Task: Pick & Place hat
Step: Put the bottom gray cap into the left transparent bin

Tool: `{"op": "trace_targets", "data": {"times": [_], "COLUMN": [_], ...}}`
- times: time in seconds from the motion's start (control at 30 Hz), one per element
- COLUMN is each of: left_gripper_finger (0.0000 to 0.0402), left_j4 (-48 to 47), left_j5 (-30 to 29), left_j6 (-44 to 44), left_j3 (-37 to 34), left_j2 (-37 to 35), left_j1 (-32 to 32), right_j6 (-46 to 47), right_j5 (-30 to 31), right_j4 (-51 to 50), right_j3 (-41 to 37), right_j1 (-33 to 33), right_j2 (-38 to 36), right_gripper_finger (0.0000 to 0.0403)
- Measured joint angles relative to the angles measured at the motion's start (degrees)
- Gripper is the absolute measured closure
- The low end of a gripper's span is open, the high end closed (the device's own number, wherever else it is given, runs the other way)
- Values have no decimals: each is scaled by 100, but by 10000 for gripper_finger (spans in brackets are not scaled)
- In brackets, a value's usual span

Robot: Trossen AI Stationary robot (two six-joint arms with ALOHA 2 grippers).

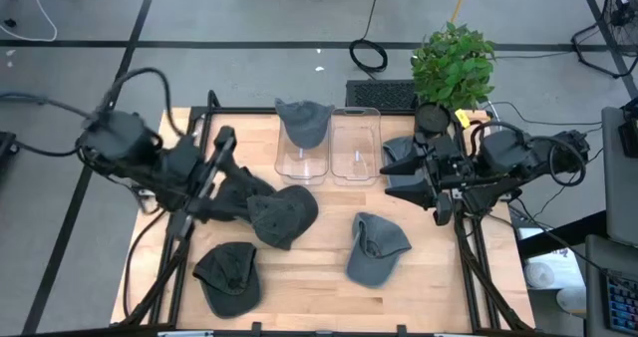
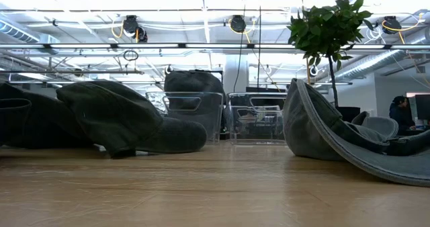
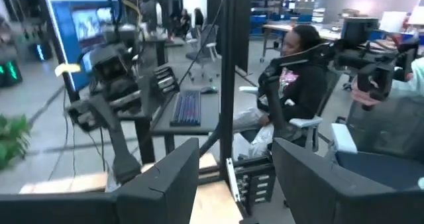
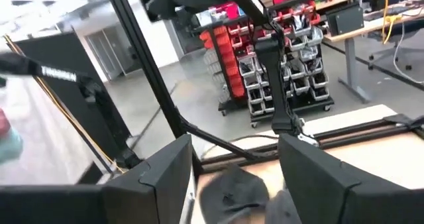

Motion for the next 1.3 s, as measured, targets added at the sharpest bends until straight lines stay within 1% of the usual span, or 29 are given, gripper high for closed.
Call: {"op": "trace_targets", "data": {"times": [0.1,0.2,0.27,0.37,0.43,0.5,0.57,0.6,0.7,0.8,0.87,0.93,1.03,1.17,1.3], "left_gripper_finger": [201,201,201,201,201,201,201,201,201,201,202,201,201,201,201], "left_j4": [438,1182,1655,1933,1794,1179,540,391,436,434,558,1046,1797,2207,2689], "left_j5": [-413,-844,-947,-1013,-1116,-1335,-1523,-1592,-1660,-1697,-1746,-1792,-1848,-2130,-2218], "left_j6": [323,998,1460,1618,1588,1403,883,613,389,329,174,120,358,290,176], "left_j3": [-108,-304,-446,-661,-770,-847,-906,-962,-1250,-1781,-2260,-2779,-3492,-4394,-5221], "left_j2": [-3,9,6,-30,-46,-119,-237,-311,-522,-792,-1051,-1330,-1739,-2297,-2762], "left_j1": [-241,-490,-597,-594,-568,-541,-540,-533,-532,-581,-585,-571,-572,-574,-572], "right_j6": [90,81,79,79,70,67,66,66,66,54,50,48,48,32,-458], "right_j5": [-28,-333,-491,-618,-761,-1000,-1210,-1250,-1356,-1356,-1356,-1352,-1350,-1309,-998], "right_j4": [455,876,1014,1010,1002,1003,1006,1002,1004,1003,1004,1006,1038,1021,753], "right_j3": [0,0,0,0,0,0,0,0,0,0,0,0,0,0,0], "right_j1": [140,266,308,341,360,360,362,362,361,360,360,360,360,360,361], "right_j2": [51,79,83,81,81,81,81,81,81,81,81,81,81,81,81], "right_gripper_finger": [190,190,190,190,190,190,190,190,190,190,190,190,190,190,190]}}
